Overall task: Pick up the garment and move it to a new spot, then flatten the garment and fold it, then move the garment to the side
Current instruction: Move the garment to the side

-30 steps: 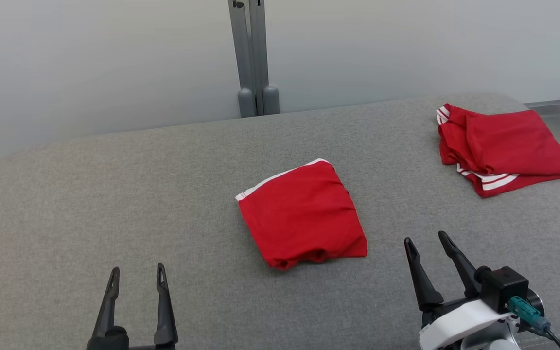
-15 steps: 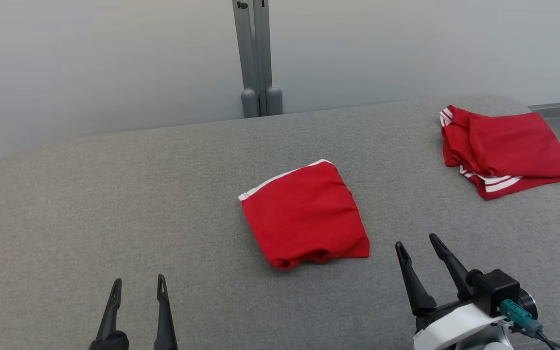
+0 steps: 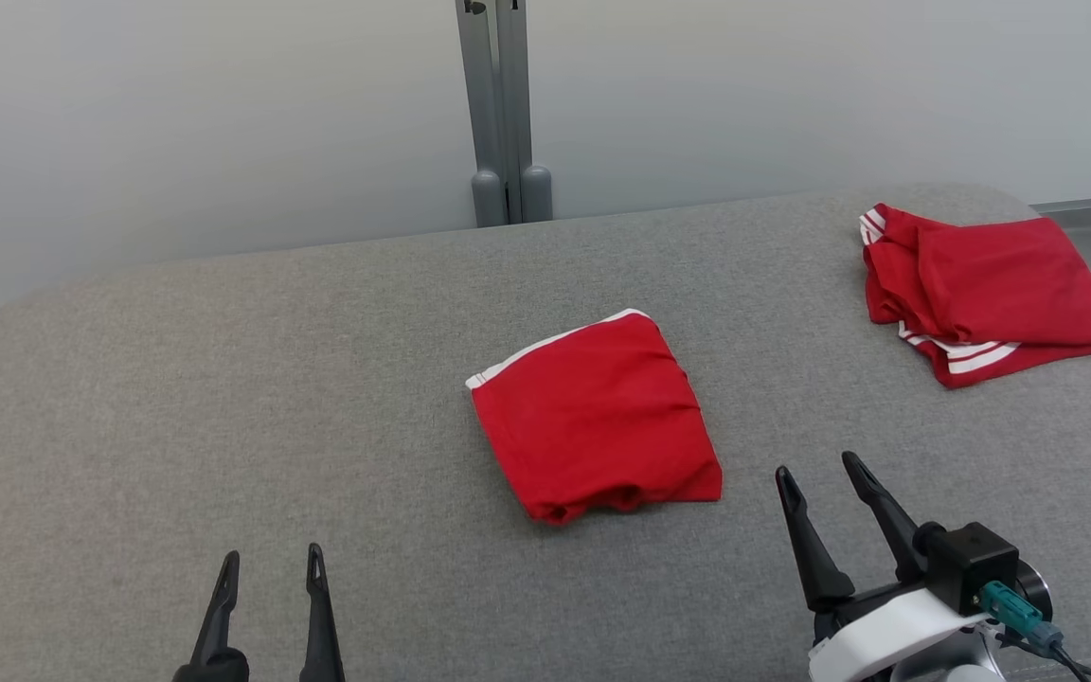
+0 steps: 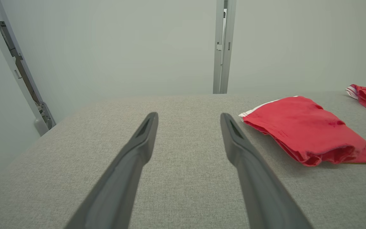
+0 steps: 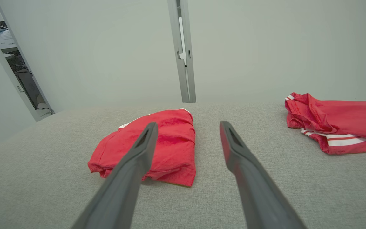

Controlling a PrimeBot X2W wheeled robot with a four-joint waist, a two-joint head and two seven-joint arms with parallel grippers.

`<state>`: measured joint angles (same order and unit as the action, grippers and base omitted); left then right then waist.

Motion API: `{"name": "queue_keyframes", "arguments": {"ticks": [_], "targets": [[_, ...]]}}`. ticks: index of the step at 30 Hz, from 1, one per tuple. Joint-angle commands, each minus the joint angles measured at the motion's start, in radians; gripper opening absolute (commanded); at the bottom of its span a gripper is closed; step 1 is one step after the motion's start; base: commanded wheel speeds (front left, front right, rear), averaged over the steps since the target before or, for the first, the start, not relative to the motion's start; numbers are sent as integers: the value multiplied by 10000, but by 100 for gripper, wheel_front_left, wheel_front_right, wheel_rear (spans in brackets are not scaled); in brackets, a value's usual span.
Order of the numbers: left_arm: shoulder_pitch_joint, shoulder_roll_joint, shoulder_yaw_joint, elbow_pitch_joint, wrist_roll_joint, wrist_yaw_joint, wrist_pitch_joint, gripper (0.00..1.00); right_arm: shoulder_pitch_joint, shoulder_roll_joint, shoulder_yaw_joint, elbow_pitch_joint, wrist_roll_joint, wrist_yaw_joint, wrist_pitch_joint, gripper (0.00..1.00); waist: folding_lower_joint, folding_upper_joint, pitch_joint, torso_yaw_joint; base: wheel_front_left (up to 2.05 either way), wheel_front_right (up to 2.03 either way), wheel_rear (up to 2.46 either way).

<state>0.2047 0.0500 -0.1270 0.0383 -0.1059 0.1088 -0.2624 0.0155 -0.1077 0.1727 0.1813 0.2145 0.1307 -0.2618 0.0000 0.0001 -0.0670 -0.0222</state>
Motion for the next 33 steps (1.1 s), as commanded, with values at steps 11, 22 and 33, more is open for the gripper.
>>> {"name": "queue_keyframes", "arguments": {"ticks": [11,22,33], "targets": [[-154,16,38,62,-35,-76,-28,100,43,40,-53,-62,-57,-4,-38,100,0,-1,46,-3,0,0,0],[-212,16,-11,91,-61,-118,-28,100,4,49,-57,-29,-50,-4,-38,100,0,-1,53,-24,0,0,0],[-312,16,-80,58,-42,-112,-28,100,-70,67,-42,-73,15,-4,-38,100,0,-1,184,21,0,0,0]]}}
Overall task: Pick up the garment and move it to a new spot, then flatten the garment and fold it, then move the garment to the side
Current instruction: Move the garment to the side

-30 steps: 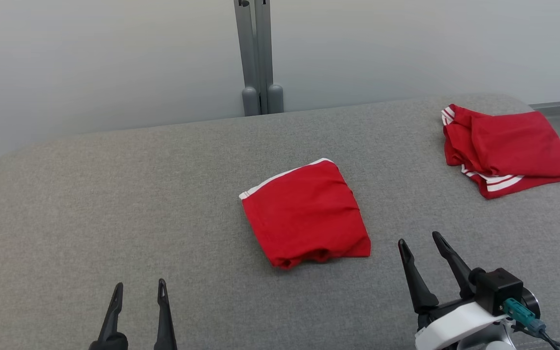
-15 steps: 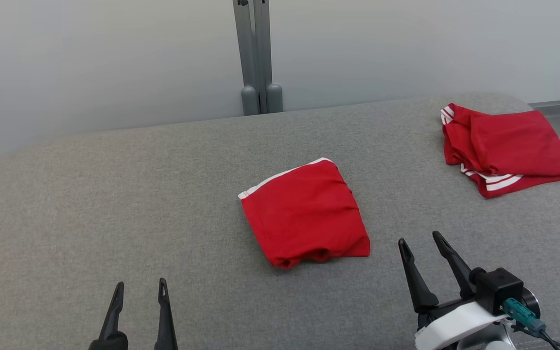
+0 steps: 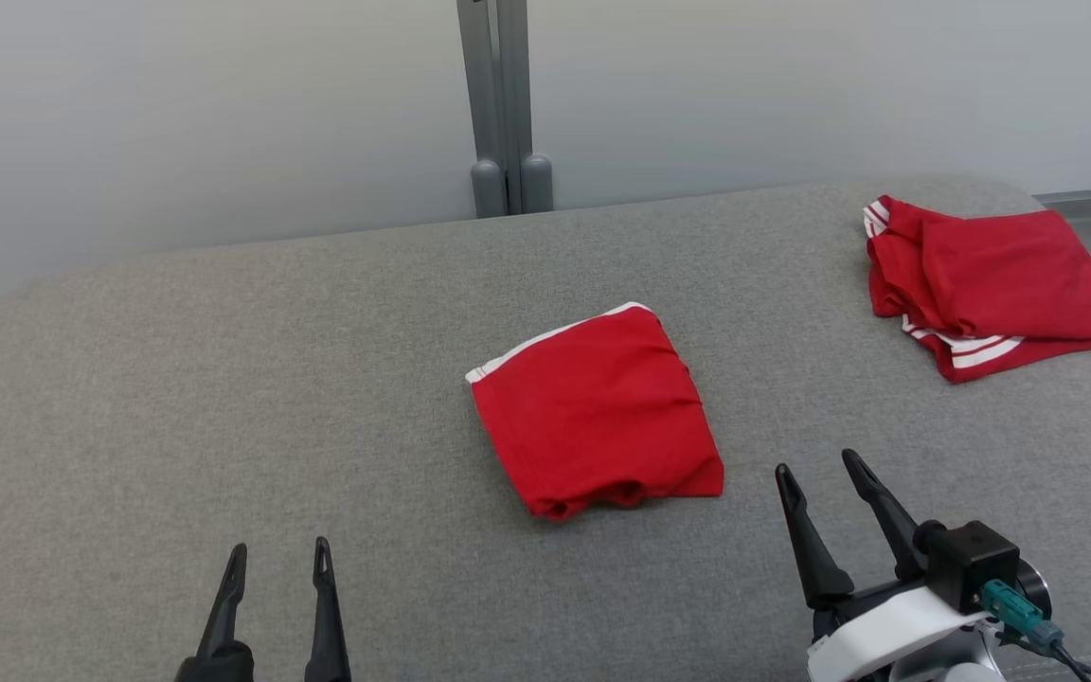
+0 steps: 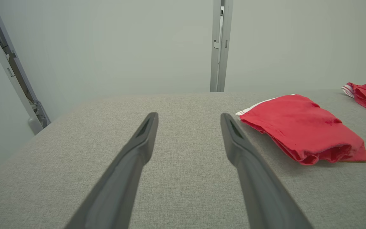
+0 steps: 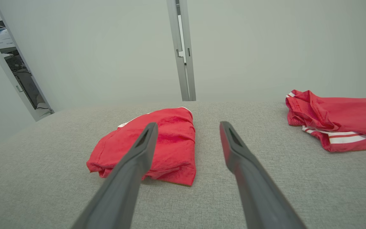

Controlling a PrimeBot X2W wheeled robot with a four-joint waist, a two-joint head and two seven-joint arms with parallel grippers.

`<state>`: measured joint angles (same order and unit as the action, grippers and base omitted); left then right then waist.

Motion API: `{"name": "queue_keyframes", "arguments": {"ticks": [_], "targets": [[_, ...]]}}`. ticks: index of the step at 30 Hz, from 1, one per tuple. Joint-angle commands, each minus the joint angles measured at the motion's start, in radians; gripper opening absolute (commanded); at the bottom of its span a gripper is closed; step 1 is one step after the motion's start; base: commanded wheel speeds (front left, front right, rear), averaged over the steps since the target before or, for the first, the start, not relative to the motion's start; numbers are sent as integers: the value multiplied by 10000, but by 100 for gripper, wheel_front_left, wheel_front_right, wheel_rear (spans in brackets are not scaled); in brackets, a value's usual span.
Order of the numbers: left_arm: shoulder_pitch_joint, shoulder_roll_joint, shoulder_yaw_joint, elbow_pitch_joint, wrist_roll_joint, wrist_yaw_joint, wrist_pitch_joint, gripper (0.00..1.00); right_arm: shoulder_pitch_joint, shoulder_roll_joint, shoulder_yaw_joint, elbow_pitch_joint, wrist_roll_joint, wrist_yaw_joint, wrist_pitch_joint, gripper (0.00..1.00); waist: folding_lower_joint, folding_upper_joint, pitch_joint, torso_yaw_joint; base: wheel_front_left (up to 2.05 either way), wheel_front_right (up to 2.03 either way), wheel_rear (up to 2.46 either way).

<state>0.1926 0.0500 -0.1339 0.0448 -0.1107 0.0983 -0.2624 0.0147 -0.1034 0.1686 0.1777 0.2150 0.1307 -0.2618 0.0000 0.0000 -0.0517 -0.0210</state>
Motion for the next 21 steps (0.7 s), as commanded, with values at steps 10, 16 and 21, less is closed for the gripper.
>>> {"name": "queue_keyframes", "arguments": {"ticks": [10,16,21], "targets": [[-488,17,-190,-52,93,-121,-28,100,-918,-164,294,319,724,-4,-38,100,0,0,533,231,0,0,0],[-810,17,-396,-125,84,-203,-28,100,-1968,-541,692,1268,1674,-2,-38,100,0,0,1162,514,0,0,0],[-1253,17,-546,-137,62,-281,-26,100,-3107,-1002,1367,2410,2896,-4,-38,100,0,0,1934,772,0,0,0]]}}
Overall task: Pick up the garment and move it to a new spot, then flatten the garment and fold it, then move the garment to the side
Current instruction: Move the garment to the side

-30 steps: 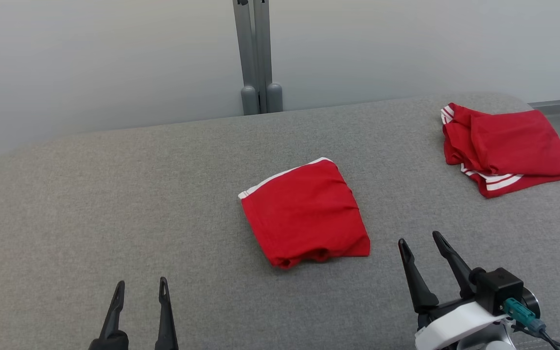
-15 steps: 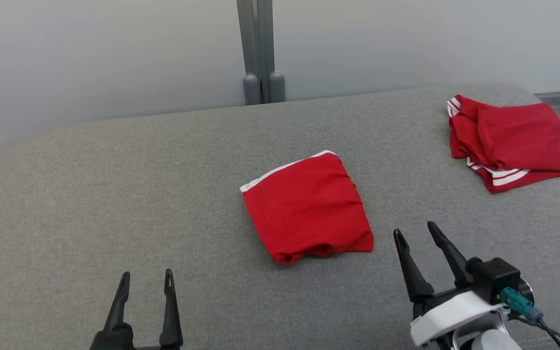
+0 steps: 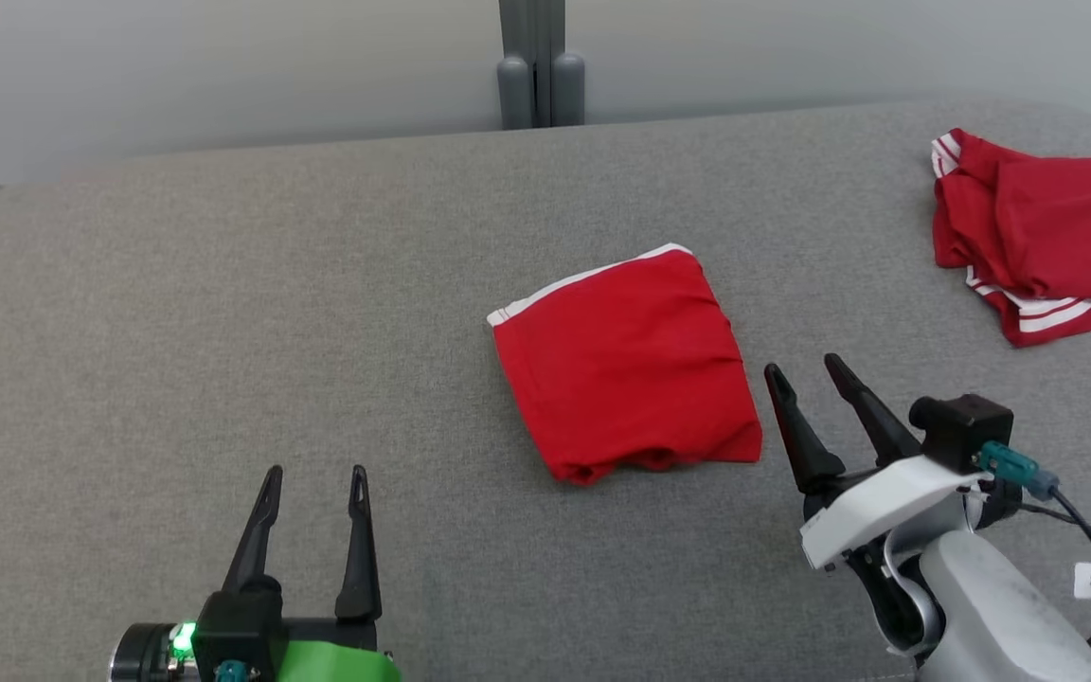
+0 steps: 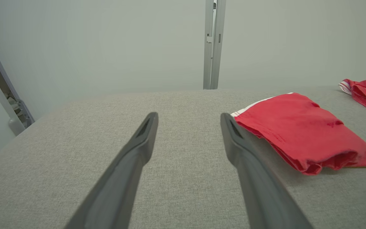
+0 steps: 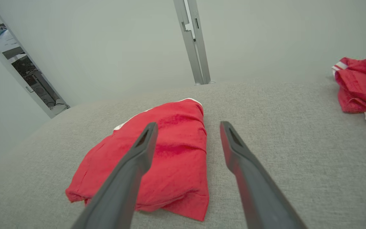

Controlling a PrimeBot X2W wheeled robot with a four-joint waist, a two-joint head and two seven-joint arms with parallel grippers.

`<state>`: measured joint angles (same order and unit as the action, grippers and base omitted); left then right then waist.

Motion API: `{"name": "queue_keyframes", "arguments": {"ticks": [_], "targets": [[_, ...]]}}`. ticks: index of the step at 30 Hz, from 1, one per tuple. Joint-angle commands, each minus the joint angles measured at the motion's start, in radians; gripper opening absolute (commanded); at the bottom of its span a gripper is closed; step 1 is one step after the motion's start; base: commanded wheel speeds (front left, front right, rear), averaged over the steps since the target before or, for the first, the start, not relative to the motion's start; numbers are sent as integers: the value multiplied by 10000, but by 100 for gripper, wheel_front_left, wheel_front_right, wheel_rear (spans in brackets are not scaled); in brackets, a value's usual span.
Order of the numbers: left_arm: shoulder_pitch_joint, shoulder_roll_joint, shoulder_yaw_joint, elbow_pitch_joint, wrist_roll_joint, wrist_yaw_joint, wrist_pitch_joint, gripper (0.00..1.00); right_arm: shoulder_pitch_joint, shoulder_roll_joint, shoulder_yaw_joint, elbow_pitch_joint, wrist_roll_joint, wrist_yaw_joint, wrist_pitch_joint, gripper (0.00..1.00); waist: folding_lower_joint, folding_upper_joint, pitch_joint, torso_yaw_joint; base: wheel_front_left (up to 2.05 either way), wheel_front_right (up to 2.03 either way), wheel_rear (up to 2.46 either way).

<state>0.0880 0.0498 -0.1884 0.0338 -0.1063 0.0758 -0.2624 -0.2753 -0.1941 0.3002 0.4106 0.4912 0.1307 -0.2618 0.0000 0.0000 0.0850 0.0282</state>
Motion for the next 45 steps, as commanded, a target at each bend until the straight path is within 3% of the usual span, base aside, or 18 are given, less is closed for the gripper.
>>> {"name": "queue_keyframes", "arguments": {"ticks": [1,7,15,22,23,24,25,26,27,31,45], "targets": [[-305,17,-27,-25,10,-62,-28,100,-447,-208,211,307,432,-4,-38,100,0,0,682,320,0,0,0],[-934,19,-209,51,-35,-186,-28,100,-2017,-1196,1639,1415,2848,-2,535,100,0,0,1493,621,0,0,0],[-1546,17,-626,17,-138,-164,-28,100,-3196,-2432,2903,1325,5547,-2,1846,100,0,0,2258,994,0,0,0],[-1864,17,-870,18,-196,-88,-28,100,-3709,-2797,3512,1261,7085,-2,2135,98,0,0,2664,1127,0,0,0],[-1908,19,-887,29,-201,-85,-28,100,-3761,-2805,3631,1220,7242,-2,2177,89,0,0,2695,1134,0,0,0],[-1940,19,-894,33,-206,-80,-28,100,-3804,-2831,3718,1196,7361,-2,2190,54,0,0,2721,1137,0,0,0],[-1967,19,-905,39,-209,-71,-28,100,-3863,-2879,3840,1160,7491,-2,2183,29,0,0,2751,1135,0,0,0],[-1981,19,-908,46,-209,-68,-28,100,-3890,-2905,3907,1141,7571,-2,2170,9,0,0,2767,1131,0,0,0],[-2020,19,-910,57,-209,-60,-28,100,-3898,-2949,4025,1081,7728,-2,2135,0,0,0,2793,1117,0,0,0],[-2112,19,-886,60,-166,-68,-28,100,-4084,-3345,4309,828,7911,-4,1864,0,0,0,2859,1038,0,0,0],[-2202,19,-644,-203,205,-262,-28,100,-5066,-5460,5152,980,6714,-4,319,0,0,0,3007,284,0,0,0]]}}
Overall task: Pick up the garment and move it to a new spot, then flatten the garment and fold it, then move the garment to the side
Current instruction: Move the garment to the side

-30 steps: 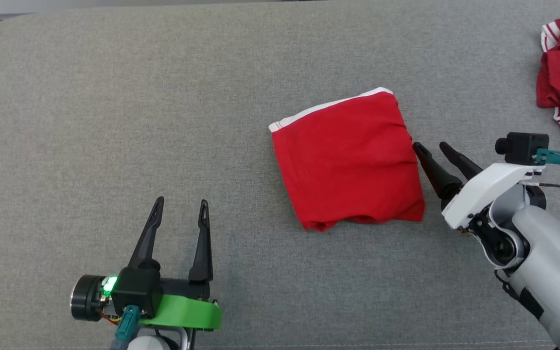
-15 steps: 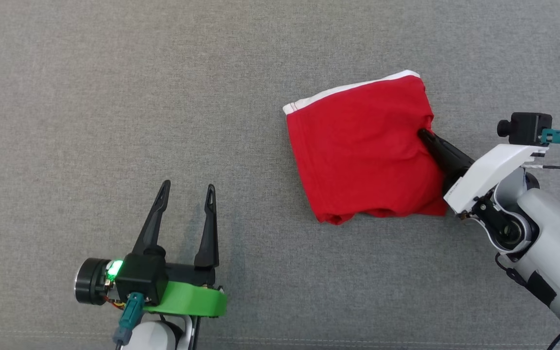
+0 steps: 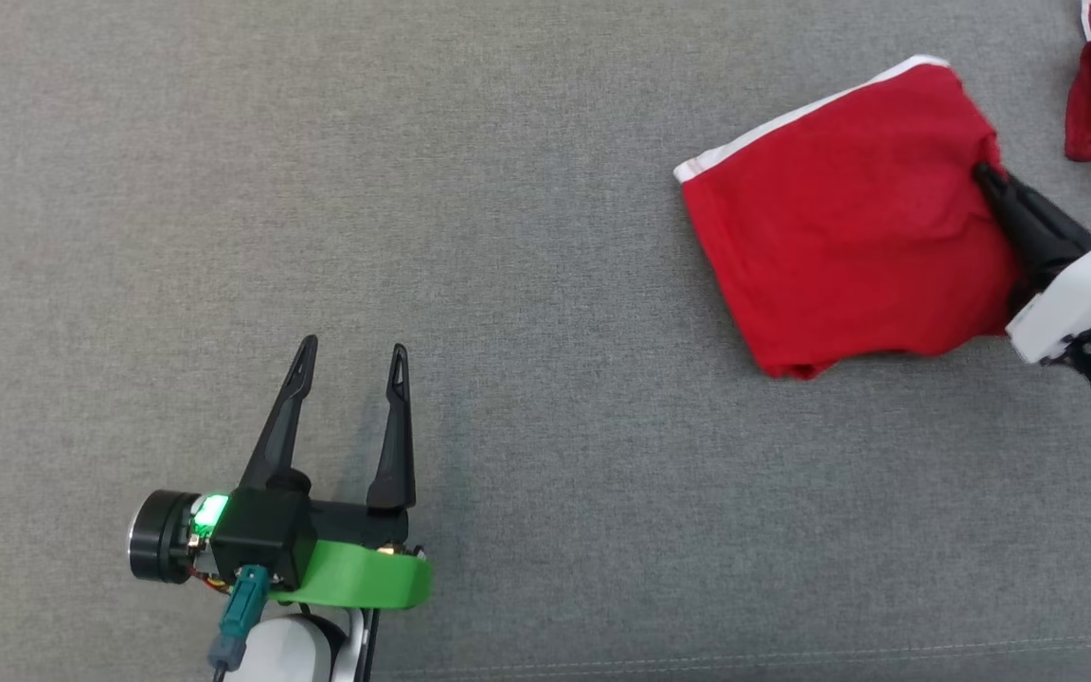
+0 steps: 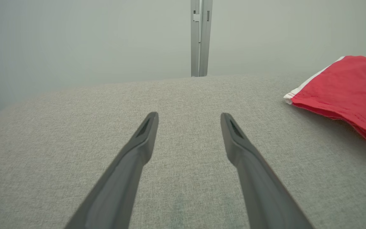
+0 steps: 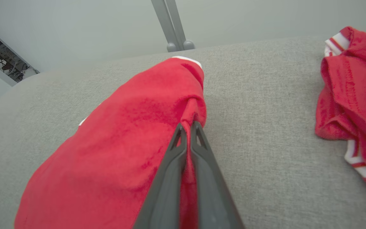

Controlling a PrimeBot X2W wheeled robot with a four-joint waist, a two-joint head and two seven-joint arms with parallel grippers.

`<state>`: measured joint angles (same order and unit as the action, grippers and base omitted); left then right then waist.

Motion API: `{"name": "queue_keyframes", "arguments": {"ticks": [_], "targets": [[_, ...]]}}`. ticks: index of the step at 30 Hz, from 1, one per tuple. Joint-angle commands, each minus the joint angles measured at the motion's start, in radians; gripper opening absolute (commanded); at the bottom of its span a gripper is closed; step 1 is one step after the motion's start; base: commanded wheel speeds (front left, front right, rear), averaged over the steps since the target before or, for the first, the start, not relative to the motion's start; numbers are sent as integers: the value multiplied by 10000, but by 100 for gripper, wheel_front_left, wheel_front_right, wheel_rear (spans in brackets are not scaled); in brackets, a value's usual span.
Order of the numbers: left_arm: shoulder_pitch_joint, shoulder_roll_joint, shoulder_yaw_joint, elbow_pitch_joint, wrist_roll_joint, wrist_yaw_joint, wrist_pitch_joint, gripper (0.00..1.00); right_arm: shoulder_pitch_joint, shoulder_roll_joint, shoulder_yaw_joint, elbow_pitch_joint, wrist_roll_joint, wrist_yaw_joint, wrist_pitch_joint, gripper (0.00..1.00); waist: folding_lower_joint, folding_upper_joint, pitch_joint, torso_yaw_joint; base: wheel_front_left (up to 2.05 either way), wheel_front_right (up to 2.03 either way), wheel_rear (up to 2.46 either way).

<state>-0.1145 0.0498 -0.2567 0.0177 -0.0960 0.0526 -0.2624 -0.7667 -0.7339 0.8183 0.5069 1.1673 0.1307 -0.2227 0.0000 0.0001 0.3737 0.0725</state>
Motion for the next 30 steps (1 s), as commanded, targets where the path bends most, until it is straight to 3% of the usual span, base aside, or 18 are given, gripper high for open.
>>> {"name": "queue_keyframes", "arguments": {"ticks": [1,9,17,23,28,29,30], "targets": [[-202,19,33,-65,110,-63,-26,100,-243,-203,-25,43,-109,-4,-109,0,0,-1,179,-218,0,0,0],[-673,20,102,-618,391,-371,-28,100,-1266,-1438,-138,246,-933,-4,-324,0,0,-1,982,-712,0,0,0],[-983,44,-3,-1122,722,-649,-28,100,-1707,-2457,-971,423,-1567,-4,-429,0,0,-1,1673,-957,0,0,0],[-1134,137,-171,-1264,873,-819,-28,100,-1843,-2797,-2108,637,-2065,-7,-426,0,0,-1,2125,-1070,0,0,0],[-1262,199,-230,-1302,939,-868,-28,100,-1592,-2650,-2961,874,-2440,-9,-428,0,0,-1,2375,-1127,0,0,0],[-1290,215,-246,-1288,947,-885,-28,100,-1527,-2607,-3091,946,-2559,-9,-429,5,0,-1,2400,-1126,0,0,0],[-1313,222,-250,-1273,952,-883,-28,100,-1469,-2575,-3181,1048,-2701,-9,-429,43,0,-1,2416,-1125,0,0,0]]}}
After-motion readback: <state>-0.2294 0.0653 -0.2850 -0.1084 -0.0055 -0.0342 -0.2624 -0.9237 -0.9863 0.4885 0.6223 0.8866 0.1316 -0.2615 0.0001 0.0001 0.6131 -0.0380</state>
